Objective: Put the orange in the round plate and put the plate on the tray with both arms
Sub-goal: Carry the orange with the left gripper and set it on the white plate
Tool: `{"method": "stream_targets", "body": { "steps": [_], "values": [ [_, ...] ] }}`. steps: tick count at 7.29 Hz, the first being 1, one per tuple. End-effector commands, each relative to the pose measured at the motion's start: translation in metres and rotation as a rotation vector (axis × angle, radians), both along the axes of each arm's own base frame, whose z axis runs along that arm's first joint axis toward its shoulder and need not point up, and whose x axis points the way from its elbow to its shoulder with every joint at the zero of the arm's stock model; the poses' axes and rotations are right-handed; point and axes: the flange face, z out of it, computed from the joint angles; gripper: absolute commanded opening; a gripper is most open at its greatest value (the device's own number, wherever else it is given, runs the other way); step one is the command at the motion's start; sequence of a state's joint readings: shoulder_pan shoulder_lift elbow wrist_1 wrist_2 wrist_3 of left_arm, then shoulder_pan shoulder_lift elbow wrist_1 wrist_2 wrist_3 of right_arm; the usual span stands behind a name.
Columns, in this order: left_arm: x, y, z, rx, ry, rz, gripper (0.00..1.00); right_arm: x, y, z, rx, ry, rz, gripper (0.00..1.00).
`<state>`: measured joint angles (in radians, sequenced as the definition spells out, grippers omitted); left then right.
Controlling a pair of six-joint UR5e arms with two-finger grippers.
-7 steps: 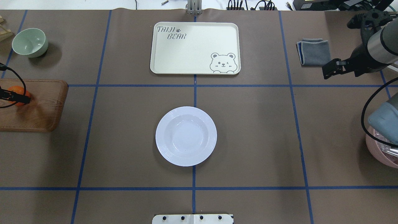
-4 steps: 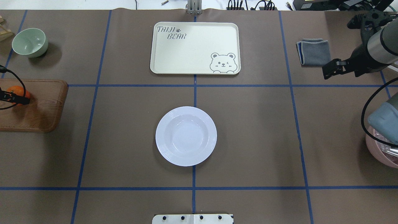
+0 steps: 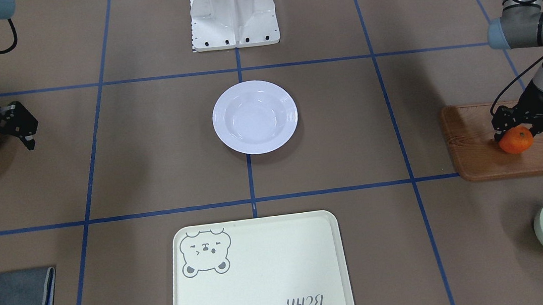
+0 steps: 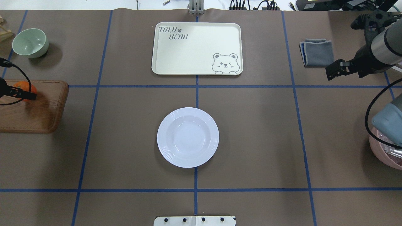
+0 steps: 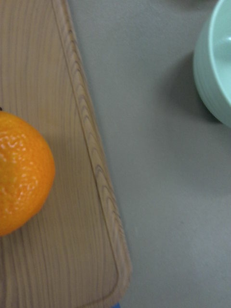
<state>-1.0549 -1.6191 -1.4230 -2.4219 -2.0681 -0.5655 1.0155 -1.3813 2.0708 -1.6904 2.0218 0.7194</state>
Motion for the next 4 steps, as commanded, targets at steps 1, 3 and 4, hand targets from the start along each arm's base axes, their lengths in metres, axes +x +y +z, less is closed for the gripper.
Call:
{"method": "stream_targets", "body": {
  "steps": [1, 3, 4],
  "values": [
    [0.003, -0.019, -0.044, 0.033, 0.047, -0.009, 0.0, -0.002, 0.001, 0.0, 0.001, -0.001, -0.005, 1.0],
    [0.016, -0.036, -0.123, 0.034, 0.048, -0.01, 0.0, -0.016, 0.004, -0.01, 0.064, -0.039, -0.031, 1.0],
    [0.024, -0.037, -0.171, 0.007, 0.038, -0.004, 0.0, -0.023, 0.006, -0.015, 0.104, -0.067, -0.045, 1.0]
  ]
}}
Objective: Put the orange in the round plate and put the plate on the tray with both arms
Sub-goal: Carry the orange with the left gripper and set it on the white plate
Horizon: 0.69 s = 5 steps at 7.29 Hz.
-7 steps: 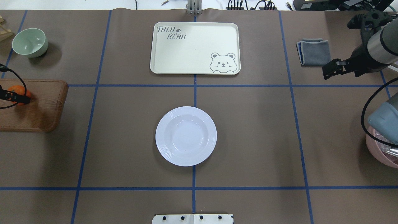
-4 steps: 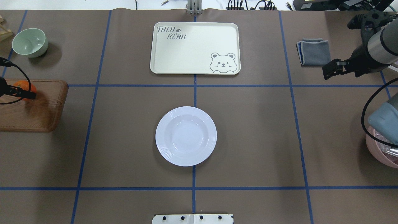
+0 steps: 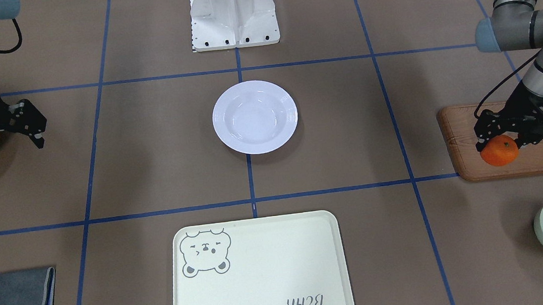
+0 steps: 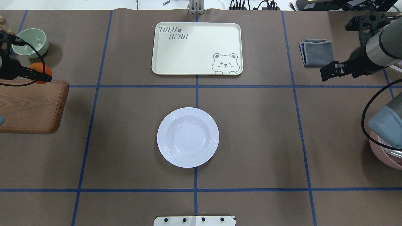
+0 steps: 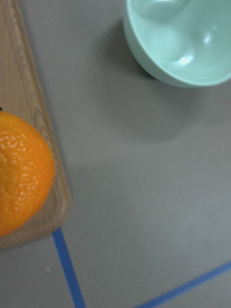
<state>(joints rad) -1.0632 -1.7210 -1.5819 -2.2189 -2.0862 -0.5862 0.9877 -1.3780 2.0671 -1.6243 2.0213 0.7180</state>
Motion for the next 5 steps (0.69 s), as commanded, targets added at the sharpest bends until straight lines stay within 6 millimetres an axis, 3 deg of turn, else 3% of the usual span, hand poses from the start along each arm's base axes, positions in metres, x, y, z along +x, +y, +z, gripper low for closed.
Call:
{"method": "stream_targets", "body": {
  "steps": [1, 3, 4, 5],
  "values": [
    [0.041, 0.002, -0.094, -0.065, 0.032, -0.016, 0.0, -0.017, 0.007, -0.013, 0.083, -0.058, -0.034, 1.0],
    [0.153, 0.03, -0.157, -0.105, 0.091, -0.075, 0.0, -0.03, 0.013, -0.026, 0.148, -0.11, -0.06, 1.0],
    [0.196, 0.042, -0.199, -0.148, 0.106, -0.097, 0.0, -0.037, 0.016, -0.032, 0.154, -0.155, -0.045, 1.0],
    [0.246, 0.059, -0.253, -0.197, 0.084, -0.127, 0.0, -0.058, 0.02, -0.041, 0.139, -0.228, -0.013, 1.0]
  ]
}}
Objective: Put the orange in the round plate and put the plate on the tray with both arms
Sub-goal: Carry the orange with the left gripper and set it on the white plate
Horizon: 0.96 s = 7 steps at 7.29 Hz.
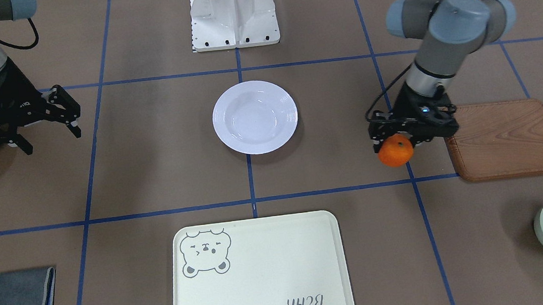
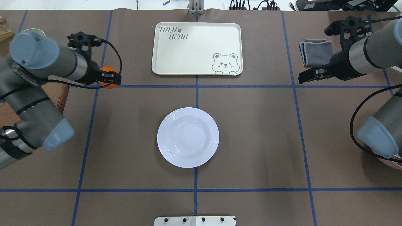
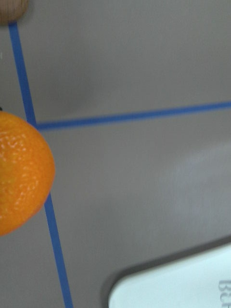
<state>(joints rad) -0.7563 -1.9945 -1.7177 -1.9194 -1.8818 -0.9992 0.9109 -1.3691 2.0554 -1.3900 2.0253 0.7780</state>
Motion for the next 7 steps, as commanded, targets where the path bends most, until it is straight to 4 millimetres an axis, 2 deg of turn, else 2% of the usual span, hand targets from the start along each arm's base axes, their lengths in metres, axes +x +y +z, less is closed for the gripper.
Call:
{"method": "stream_targets", "body": {
  "steps": [1, 2, 3, 4, 5, 6, 7],
  "values": [
    [0.088, 0.039, -0.101, -0.089, -0.009, -0.036, 0.0, -0.035, 0.004, -0.016, -0.03, -0.143, 0.045, 1.0],
    [0.101, 0.051, -0.11, -0.115, 0.007, -0.043, 0.0, -0.05, 0.008, -0.027, -0.082, -0.201, 0.071, 1.0],
    [0.126, 0.071, -0.119, -0.106, 0.006, -0.05, 0.0, -0.06, 0.012, -0.036, -0.136, -0.236, 0.094, 1.0],
    [0.162, 0.112, -0.119, -0.082, -0.014, -0.046, 0.0, -0.071, 0.019, -0.04, -0.14, -0.238, 0.115, 1.0],
    [0.184, 0.143, -0.117, -0.079, -0.019, -0.034, 0.0, -0.077, 0.024, -0.043, -0.134, -0.257, 0.119, 1.0],
    [0.202, 0.169, -0.118, -0.079, -0.02, -0.029, 0.0, -0.077, 0.025, -0.044, -0.119, -0.279, 0.115, 1.0],
    [0.208, 0.178, -0.118, -0.077, -0.021, -0.019, 0.0, -0.079, 0.026, -0.044, -0.119, -0.278, 0.113, 1.0]
  ]
}}
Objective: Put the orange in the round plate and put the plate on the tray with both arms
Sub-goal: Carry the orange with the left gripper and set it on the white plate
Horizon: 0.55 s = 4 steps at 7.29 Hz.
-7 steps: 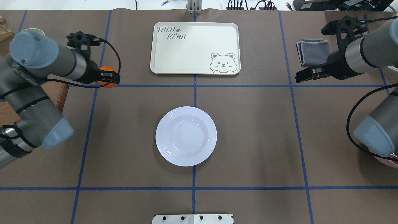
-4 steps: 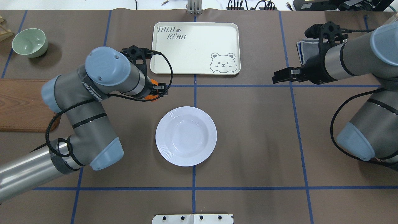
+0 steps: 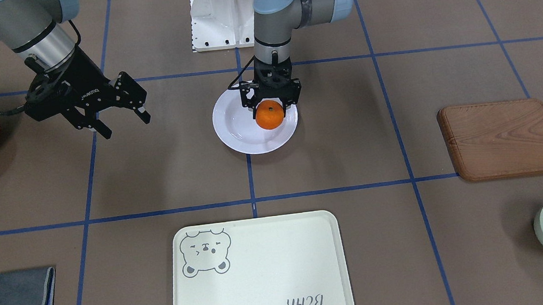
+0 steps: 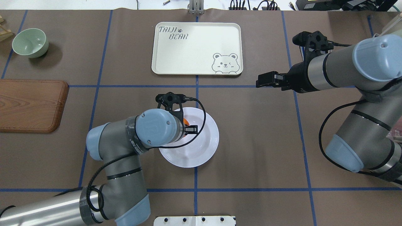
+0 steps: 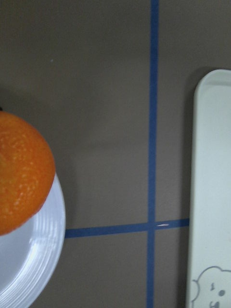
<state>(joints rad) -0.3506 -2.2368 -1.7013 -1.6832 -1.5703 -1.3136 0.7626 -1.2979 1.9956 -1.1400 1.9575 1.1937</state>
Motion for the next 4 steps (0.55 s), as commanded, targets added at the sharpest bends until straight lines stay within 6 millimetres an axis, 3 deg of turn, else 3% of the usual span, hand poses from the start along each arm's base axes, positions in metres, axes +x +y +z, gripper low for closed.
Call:
{"method": "stream_targets", "body": {
  "steps": [1, 2, 3, 4],
  "values": [
    [0.024, 0.024, 0.003, -0.002, -0.014, 0.018, 0.12, -0.003, 0.003, -0.002, 0.007, -0.012, -0.003, 1.0],
    [0.036, 0.02, -0.008, -0.002, -0.013, 0.019, 0.25, -0.004, 0.004, -0.002, 0.007, -0.012, -0.006, 1.0],
    [0.043, 0.018, -0.012, -0.001, -0.013, 0.02, 0.51, -0.004, 0.004, -0.002, 0.007, -0.012, -0.004, 1.0],
    [0.043, 0.018, -0.012, 0.005, -0.014, 0.017, 0.97, -0.004, 0.004, -0.001, 0.005, -0.01, -0.004, 1.0]
  ]
}}
